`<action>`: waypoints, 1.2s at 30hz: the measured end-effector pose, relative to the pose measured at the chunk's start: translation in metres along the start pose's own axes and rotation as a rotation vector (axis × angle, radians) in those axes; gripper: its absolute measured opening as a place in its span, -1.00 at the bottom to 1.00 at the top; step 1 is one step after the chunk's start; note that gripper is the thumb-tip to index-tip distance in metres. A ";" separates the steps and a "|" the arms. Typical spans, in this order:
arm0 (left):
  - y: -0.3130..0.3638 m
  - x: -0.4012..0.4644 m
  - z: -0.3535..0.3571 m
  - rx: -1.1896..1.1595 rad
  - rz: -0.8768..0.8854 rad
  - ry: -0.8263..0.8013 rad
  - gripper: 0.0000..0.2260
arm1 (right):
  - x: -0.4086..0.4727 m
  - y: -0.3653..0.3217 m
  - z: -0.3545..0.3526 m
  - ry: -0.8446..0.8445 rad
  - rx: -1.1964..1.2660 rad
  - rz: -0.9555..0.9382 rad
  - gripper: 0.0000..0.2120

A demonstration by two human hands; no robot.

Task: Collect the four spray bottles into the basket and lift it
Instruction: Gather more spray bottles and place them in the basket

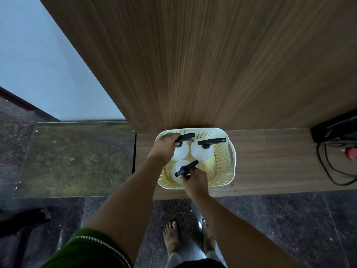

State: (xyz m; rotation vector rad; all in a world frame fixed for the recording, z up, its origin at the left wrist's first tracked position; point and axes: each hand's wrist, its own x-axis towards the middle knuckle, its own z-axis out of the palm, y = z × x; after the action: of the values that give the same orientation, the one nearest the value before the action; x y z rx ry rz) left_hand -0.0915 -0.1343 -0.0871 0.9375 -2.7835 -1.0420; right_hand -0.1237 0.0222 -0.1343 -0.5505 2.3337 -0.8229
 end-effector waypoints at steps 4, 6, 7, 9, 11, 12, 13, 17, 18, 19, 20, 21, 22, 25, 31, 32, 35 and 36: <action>0.001 0.004 -0.003 -0.022 0.015 -0.031 -0.86 | -0.001 -0.001 0.002 0.011 -0.005 -0.001 -0.78; 0.002 0.008 -0.003 -0.011 0.002 -0.050 -0.84 | -0.002 -0.004 0.003 0.021 0.004 0.001 -0.78; 0.002 0.009 -0.002 -0.003 -0.013 -0.056 -0.83 | -0.002 -0.005 0.004 0.025 0.009 0.004 -0.78; 0.001 0.012 0.001 0.014 -0.052 -0.047 -0.81 | -0.001 -0.005 0.005 0.031 0.001 0.016 -0.78; -0.002 0.012 0.003 0.000 -0.100 -0.025 -0.76 | 0.001 -0.003 0.004 0.039 -0.022 0.036 -0.78; -0.003 0.012 0.003 -0.016 -0.119 -0.020 -0.73 | 0.003 -0.002 0.004 0.033 -0.041 0.034 -0.77; -0.005 0.012 0.004 -0.025 -0.130 -0.023 -0.71 | 0.003 -0.001 0.005 0.019 -0.065 0.020 -0.76; -0.009 0.011 0.004 0.000 -0.128 -0.052 -0.68 | 0.004 -0.001 0.008 -0.027 -0.109 -0.009 -0.73; -0.008 0.010 0.004 0.004 -0.127 -0.049 -0.67 | 0.004 -0.001 0.008 -0.031 -0.113 0.004 -0.73; -0.008 0.010 0.004 0.009 -0.128 -0.043 -0.66 | 0.005 0.000 0.007 -0.033 -0.123 0.020 -0.72; -0.007 0.010 0.004 0.014 -0.134 -0.037 -0.65 | 0.005 0.002 0.007 -0.039 -0.142 0.031 -0.71; -0.007 0.009 0.004 0.019 -0.141 -0.033 -0.64 | 0.005 0.003 0.006 -0.044 -0.172 0.037 -0.69; -0.007 0.008 0.004 0.022 -0.145 -0.032 -0.64 | 0.004 0.004 0.003 -0.045 -0.211 0.042 -0.67; -0.008 0.007 0.005 0.033 -0.154 -0.042 -0.62 | 0.002 0.006 -0.005 -0.057 -0.374 0.003 -0.64; -0.009 0.000 0.006 0.083 -0.197 -0.082 -0.50 | -0.001 0.012 -0.024 -0.066 -0.509 -0.084 -0.64; -0.008 -0.001 0.005 0.093 -0.197 -0.068 -0.49 | -0.001 0.012 -0.027 -0.055 -0.492 -0.085 -0.66; -0.002 -0.008 0.003 0.118 -0.179 0.015 -0.49 | -0.003 0.010 -0.040 0.022 -0.400 -0.075 -0.74; 0.001 -0.010 0.003 0.134 -0.168 0.032 -0.48 | -0.004 0.009 -0.044 0.052 -0.377 -0.080 -0.76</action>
State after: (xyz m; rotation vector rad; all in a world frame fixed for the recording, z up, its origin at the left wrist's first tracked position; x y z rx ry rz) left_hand -0.0847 -0.1269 -0.0868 1.2106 -2.8183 -0.8566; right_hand -0.1515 0.0493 -0.1107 -0.7924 2.5437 -0.4341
